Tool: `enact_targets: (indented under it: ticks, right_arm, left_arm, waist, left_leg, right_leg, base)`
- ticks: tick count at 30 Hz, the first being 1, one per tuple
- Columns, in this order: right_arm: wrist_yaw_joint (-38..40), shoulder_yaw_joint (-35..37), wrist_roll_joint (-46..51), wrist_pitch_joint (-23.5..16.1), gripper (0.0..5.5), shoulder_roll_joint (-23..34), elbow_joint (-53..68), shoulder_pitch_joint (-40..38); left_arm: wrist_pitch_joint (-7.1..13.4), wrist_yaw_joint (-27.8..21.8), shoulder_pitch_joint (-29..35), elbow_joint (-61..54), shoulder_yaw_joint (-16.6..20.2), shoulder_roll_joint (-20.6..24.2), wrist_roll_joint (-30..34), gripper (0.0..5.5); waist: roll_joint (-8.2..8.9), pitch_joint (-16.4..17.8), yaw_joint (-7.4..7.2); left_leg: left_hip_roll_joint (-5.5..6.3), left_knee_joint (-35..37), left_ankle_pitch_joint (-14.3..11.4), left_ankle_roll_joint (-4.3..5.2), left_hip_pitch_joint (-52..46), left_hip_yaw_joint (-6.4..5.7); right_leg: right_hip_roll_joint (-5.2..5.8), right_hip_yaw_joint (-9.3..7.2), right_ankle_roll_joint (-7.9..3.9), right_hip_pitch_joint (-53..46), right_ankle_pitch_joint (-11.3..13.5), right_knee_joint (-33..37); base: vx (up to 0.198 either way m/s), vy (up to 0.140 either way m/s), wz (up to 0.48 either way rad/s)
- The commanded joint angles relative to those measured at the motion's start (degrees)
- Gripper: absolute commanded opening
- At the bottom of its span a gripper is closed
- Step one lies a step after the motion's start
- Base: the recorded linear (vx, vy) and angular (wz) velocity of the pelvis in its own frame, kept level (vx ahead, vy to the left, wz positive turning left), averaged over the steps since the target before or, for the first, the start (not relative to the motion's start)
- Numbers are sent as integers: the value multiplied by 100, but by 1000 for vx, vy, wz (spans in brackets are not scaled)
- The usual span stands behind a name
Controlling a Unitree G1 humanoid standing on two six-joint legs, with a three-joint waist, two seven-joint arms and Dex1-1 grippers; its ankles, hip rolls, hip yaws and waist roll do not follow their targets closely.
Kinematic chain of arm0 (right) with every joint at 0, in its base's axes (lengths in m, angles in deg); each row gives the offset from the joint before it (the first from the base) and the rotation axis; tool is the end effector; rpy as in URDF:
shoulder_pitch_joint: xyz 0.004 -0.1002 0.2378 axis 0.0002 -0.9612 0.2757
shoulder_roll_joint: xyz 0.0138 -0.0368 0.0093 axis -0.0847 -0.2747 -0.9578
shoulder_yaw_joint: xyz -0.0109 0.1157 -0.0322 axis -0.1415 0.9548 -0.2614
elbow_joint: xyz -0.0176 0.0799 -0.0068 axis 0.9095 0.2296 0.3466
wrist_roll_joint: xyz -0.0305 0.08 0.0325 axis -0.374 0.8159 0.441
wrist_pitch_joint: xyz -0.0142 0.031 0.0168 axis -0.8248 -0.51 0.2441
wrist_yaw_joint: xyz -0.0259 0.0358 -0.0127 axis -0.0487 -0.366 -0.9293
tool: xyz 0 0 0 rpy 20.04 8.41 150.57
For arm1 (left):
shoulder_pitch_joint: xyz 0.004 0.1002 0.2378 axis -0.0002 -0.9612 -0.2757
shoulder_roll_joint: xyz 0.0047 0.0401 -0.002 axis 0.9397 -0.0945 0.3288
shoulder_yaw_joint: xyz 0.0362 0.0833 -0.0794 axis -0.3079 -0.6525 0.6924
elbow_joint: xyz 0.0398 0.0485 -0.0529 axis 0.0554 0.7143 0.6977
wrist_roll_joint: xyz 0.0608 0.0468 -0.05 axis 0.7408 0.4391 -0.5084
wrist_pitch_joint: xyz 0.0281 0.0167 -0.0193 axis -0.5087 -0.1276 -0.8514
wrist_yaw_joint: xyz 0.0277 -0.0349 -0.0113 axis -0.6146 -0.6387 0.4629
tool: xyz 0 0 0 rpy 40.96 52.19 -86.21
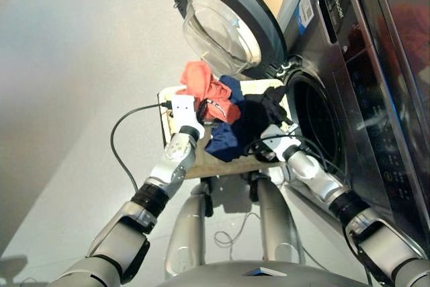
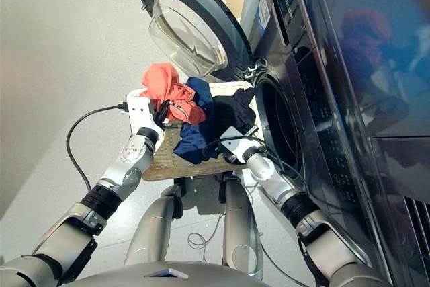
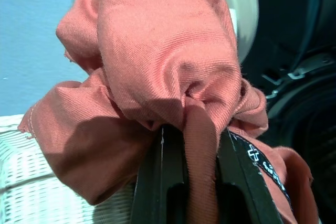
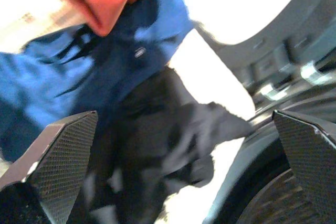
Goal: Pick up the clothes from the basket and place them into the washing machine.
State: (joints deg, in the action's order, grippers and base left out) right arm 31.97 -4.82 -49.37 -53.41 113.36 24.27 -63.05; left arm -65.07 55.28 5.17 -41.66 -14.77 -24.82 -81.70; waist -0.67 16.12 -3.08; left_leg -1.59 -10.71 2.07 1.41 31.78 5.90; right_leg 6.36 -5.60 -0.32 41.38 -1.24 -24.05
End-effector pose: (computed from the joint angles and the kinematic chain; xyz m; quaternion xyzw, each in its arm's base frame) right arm 0.2529 -0.1805 0.0346 -0.4149 -0.0565 0.1976 0.8863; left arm 0.2685 0.1237 0.0591 -0.1086 -0.0398 -0.1357 0.9840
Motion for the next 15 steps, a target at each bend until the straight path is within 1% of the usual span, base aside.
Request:
enact_targets:
  ticks: [1,3,4,5,6,7,8,9,10,11,13,14,15]
  right_arm:
    - [253,-200,-506,-576,550,213,791,158]
    - [252,-509,-730,-587,550,274,962,437]
    - [234,-592,-759,-575,550,273,1030,530]
    - [233,-594,-758,-574,550,273,1030,532]
    - [271,-726,-806,-561,550,248,1067,708]
    - [282,-786,-849,-550,550,236,1069,803]
    - [283,-788,-849,-551,550,235,1067,806]
    - [345,-918,-1018,-519,550,194,1050,1011]
    - [374,-950,-1080,-507,550,159,1017,1109]
    - [376,-952,-1081,-507,550,157,1015,1111]
    - [489,-1006,-1218,-464,550,88,938,1312]
    - [557,-1015,-1286,-421,550,-13,856,1432]
    - [559,-1016,-1287,-422,550,-15,853,1433]
  left_arm:
    - [327,-121,-25,-789,-122,209,-255,0]
    - [332,-157,-21,-1043,-302,219,-671,0]
    - [347,-168,-21,-1165,-333,224,-811,0]
    - [346,-168,-22,-1166,-331,226,-812,0]
    - [382,-158,-25,-1330,-428,187,-1026,0]
    - [400,-166,-20,-1410,-470,176,-1108,0]
    - [400,-166,-20,-1411,-468,176,-1108,0]
    - [404,-178,-14,-1563,-535,181,-1256,0]
    - [430,-159,1,-1617,-568,180,-1333,0]
    - [430,-159,2,-1617,-567,181,-1333,0]
    - [456,-151,30,-1828,-643,193,-1523,0]
    - [465,-166,24,-1943,-708,166,-1738,0]
    - [465,-166,23,-1943,-707,167,-1738,0]
  waist:
    - [23,-99,-11]
    - [-63,-120,25]
    - [-100,-126,37]
    - [-99,-126,36]
    - [-174,-142,61]
    - [-218,-148,73]
    - [-218,-146,72]
    - [-311,-156,114]
    - [-348,-162,128]
    - [-348,-160,128]
    - [-436,-171,171]
    - [-508,-184,204]
    - [-508,-184,203]
  left_leg:
    - [165,-612,-588,-70,-42,-16]
    - [171,-560,-558,-67,-60,17]
    - [170,-550,-546,-67,-56,29]
    - [170,-550,-546,-67,-55,29]
    - [170,-512,-525,-63,-69,45]
    - [174,-483,-516,-62,-86,64]
    - [174,-481,-515,-62,-88,65]
    - [179,-459,-499,-63,-111,79]
    - [179,-445,-490,-64,-122,89]
    - [179,-444,-489,-64,-124,90]
    - [188,-419,-468,-61,-136,106]
    - [198,-419,-458,-66,-136,97]
    - [198,-419,-458,-66,-137,97]
  right_leg:
    - [-43,-178,-560,-721,-39,720]
    - [-55,-144,-560,-714,-40,737]
    - [-58,-127,-560,-704,-34,743]
    - [-58,-126,-560,-703,-34,743]
    - [-58,-113,-567,-698,-30,758]
    - [-59,-97,-571,-695,-28,766]
    - [-59,-96,-571,-696,-28,766]
    - [-58,-80,-571,-708,-36,780]
    - [-54,-71,-572,-709,-31,790]
    - [-54,-70,-572,-710,-31,790]
    - [-47,-55,-576,-730,-23,830]
    - [-38,-66,-573,-730,-20,847]
    - [-38,-66,-573,-732,-20,848]
  base:
    - [0,0,0]
    - [0,0,0]
    - [0,0,0]
    - [0,0,0]
    - [0,0,0]
    - [0,0,0]
    - [0,0,0]
    - [0,0,0]
    - [0,0,0]
    - [0,0,0]
    - [0,0,0]
    - [0,0,0]
    - [0,0,0]
